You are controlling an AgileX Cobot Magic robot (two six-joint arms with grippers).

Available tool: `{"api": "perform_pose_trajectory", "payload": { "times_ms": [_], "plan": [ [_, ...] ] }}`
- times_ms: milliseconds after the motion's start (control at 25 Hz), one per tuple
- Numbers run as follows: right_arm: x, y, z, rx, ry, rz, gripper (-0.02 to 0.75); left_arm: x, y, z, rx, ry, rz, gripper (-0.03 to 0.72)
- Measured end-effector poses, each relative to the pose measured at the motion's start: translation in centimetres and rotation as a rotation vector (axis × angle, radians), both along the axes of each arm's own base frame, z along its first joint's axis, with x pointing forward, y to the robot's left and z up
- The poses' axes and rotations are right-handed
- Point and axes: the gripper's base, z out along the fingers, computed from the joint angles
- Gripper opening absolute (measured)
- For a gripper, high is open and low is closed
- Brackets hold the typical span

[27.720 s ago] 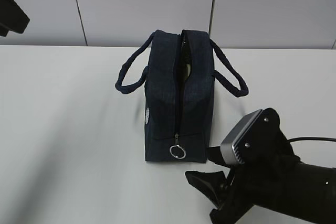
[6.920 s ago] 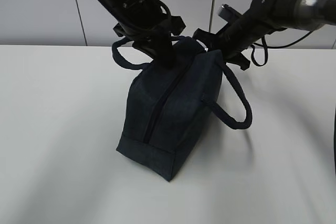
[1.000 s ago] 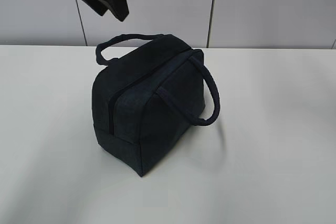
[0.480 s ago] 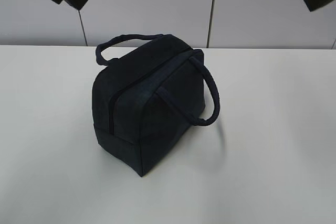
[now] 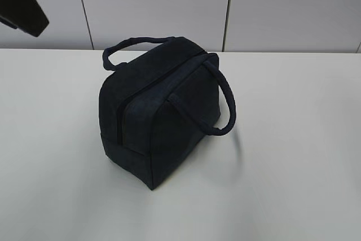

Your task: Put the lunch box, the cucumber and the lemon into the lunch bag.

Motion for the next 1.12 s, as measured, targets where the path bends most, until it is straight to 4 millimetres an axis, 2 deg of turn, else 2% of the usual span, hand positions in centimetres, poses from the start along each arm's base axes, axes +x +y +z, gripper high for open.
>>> {"api": "perform_pose_trajectory", "payload": {
  "times_ms": [320, 480, 680, 880, 1120],
  "plan": [
    [-7.2, -1.2, -1.1, 0.025, -0.144, -0.001, 0.455, -4.6, 2.3, 1.2, -0.032, -0.062, 0.001, 0.272],
    [-10.1, -1.7, -2.1, 0.033, -0.195, -0.002, 0.455, -7.5, 3.7, 0.8, -0.041, -0.077, 0.001, 0.272],
    [-13.2, -2.3, -3.0, 0.046, -0.276, 0.0, 0.455, -11.1, 5.6, -0.6, -0.079, -0.146, 0.01, 0.261],
    [-15.6, -2.6, -4.4, 0.056, -0.315, 0.003, 0.454, -14.4, 7.2, -3.3, -0.114, -0.208, 0.017, 0.243],
    [-17.2, -2.8, -7.0, 0.062, -0.296, 0.011, 0.454, -18.0, 9.0, -6.7, -0.134, -0.241, 0.018, 0.241]
  ]
}}
